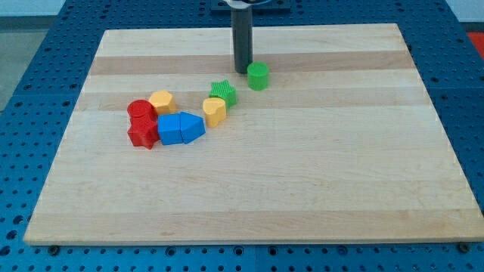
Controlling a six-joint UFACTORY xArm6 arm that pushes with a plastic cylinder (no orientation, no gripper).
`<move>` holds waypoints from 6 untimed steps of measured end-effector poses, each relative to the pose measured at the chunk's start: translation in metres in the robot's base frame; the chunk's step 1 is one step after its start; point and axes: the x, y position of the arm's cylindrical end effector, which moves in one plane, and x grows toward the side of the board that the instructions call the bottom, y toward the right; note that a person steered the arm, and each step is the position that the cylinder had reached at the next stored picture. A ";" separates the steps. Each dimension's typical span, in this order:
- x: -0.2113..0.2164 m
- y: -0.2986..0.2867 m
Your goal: Push the green star left to the green circle
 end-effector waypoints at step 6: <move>0.052 -0.091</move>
